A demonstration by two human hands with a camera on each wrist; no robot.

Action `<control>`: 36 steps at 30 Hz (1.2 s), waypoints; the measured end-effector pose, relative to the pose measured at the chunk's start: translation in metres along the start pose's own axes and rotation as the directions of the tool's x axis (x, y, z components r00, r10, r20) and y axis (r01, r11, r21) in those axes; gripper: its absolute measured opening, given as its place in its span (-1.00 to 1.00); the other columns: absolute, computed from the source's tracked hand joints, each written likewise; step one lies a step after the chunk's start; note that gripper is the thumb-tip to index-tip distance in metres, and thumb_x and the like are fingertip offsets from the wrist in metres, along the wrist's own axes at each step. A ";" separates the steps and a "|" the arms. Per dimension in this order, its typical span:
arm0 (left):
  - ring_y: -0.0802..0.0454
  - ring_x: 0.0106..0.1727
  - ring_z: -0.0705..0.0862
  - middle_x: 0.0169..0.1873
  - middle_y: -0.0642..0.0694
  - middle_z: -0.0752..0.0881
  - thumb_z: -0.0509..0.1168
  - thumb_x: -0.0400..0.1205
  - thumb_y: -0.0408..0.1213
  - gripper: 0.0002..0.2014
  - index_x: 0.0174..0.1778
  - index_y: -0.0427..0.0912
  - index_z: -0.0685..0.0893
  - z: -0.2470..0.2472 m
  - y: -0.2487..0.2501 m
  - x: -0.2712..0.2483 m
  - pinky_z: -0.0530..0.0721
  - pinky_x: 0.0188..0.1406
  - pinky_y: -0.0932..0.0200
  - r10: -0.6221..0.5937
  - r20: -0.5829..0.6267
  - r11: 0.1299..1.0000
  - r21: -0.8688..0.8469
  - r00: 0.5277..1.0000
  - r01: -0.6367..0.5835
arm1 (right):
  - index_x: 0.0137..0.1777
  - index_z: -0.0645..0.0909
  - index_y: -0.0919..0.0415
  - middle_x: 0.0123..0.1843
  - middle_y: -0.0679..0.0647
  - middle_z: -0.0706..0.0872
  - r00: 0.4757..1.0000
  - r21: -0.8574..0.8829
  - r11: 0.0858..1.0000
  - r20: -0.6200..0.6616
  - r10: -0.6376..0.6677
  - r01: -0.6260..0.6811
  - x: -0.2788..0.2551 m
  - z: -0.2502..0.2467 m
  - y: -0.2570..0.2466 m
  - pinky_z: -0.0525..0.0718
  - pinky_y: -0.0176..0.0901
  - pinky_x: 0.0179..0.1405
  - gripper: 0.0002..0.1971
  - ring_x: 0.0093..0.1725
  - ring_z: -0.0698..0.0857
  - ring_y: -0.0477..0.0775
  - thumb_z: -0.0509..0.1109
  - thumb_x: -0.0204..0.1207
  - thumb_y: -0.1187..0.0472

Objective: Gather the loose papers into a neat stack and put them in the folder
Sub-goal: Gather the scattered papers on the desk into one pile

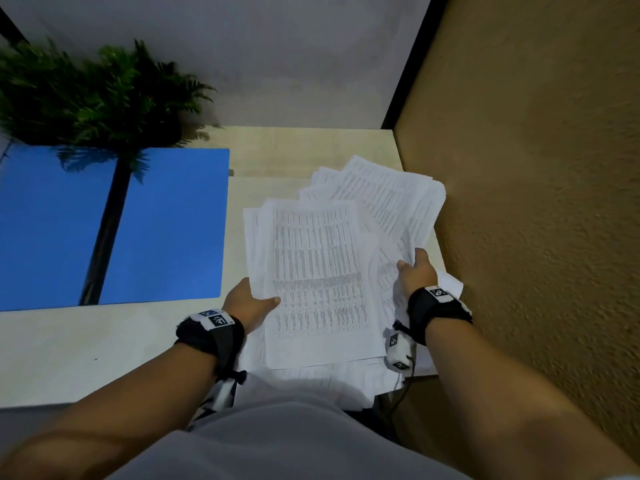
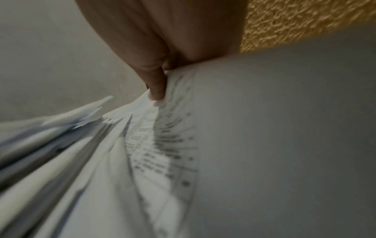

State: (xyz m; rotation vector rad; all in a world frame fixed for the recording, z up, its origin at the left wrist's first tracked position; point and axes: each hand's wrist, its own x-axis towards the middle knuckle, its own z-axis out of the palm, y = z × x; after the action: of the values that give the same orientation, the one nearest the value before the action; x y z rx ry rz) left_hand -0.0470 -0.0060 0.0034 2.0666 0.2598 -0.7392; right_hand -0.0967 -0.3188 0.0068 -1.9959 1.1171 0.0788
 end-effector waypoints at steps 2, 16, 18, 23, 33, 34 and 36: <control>-0.14 0.26 0.66 0.31 -0.13 0.67 0.46 0.57 -0.33 -0.52 0.40 -0.30 0.54 -0.003 0.000 0.003 0.60 0.30 0.04 -0.023 0.006 0.999 -0.048 1.000 0.023 | 0.47 0.42 0.36 0.39 0.34 0.48 0.998 -0.061 0.998 -0.060 0.017 -0.021 -0.001 0.008 0.000 0.55 -0.03 0.20 -0.59 0.26 0.58 0.35 0.23 0.69 0.18; -0.19 0.37 0.59 0.40 -0.20 0.61 0.38 0.64 -0.29 -0.50 0.49 -0.31 0.46 -0.020 -0.002 0.018 0.52 0.43 0.00 -0.074 0.050 0.995 -0.069 0.996 0.078 | -0.03 0.67 0.29 0.11 0.38 0.77 0.949 0.131 0.968 0.265 0.173 -0.213 -0.040 0.033 0.028 0.71 0.26 0.19 -0.86 0.08 0.74 0.33 0.35 0.46 0.43; -0.23 0.33 0.61 0.26 -0.17 0.63 0.37 0.63 -0.29 -0.58 0.39 -0.33 0.51 -0.015 0.003 0.015 0.57 0.27 0.07 -0.061 0.003 0.992 0.107 0.998 0.061 | 0.04 0.67 0.38 0.08 0.37 0.77 0.929 0.084 0.977 0.335 0.157 -0.195 -0.048 0.032 0.027 0.73 0.19 0.16 -0.81 0.06 0.74 0.31 0.32 0.46 0.44; -0.29 0.29 0.62 0.30 -0.28 0.56 0.50 0.46 -0.10 -0.41 0.34 -0.28 0.50 -0.001 0.022 0.007 0.68 0.21 -0.09 0.017 -0.102 0.954 0.300 0.995 0.015 | 0.35 0.50 0.14 0.23 0.11 0.72 0.893 0.373 0.873 0.427 0.139 -0.314 -0.051 0.020 0.017 0.64 0.20 0.32 -0.65 0.19 0.71 0.20 0.37 0.60 0.10; -0.19 0.43 0.56 0.45 -0.16 0.57 0.41 0.61 -0.30 -0.44 0.52 -0.20 0.39 0.004 0.012 -0.001 0.52 0.47 -0.12 -0.064 0.076 0.998 -0.017 0.995 0.065 | 0.37 0.56 0.00 0.30 0.07 0.67 0.869 0.399 0.833 0.460 0.180 -0.384 -0.049 0.022 -0.004 0.59 0.12 0.40 -0.32 0.30 0.65 0.19 0.33 0.37 -0.43; -0.19 0.45 0.55 0.46 -0.15 0.57 0.39 0.62 -0.34 -0.45 0.53 -0.19 0.40 0.001 0.009 0.000 0.50 0.48 -0.10 -0.058 0.080 0.998 0.002 0.995 0.058 | 0.37 0.56 0.03 0.32 0.09 0.67 0.891 0.411 0.840 0.421 0.169 -0.354 -0.036 0.025 -0.001 0.56 0.20 0.43 -0.16 0.33 0.65 0.23 0.34 0.22 -0.53; -0.17 0.45 0.55 0.46 -0.15 0.57 0.37 0.62 -0.37 -0.44 0.55 -0.18 0.40 -0.001 0.004 0.002 0.49 0.48 -0.07 -0.054 0.082 0.998 0.041 0.995 0.051 | 0.31 0.61 0.11 0.31 0.13 0.72 0.942 0.466 0.839 0.302 0.147 -0.280 -0.001 0.030 0.014 0.60 0.28 0.36 0.00 0.27 0.70 0.26 0.43 -0.02 -0.59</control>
State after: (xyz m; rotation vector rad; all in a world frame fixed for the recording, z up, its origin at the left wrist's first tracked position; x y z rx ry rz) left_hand -0.0434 -0.0073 0.0059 2.0667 0.2552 -0.8667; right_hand -0.0984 -0.3012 -0.0209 -1.3455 1.0591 0.1417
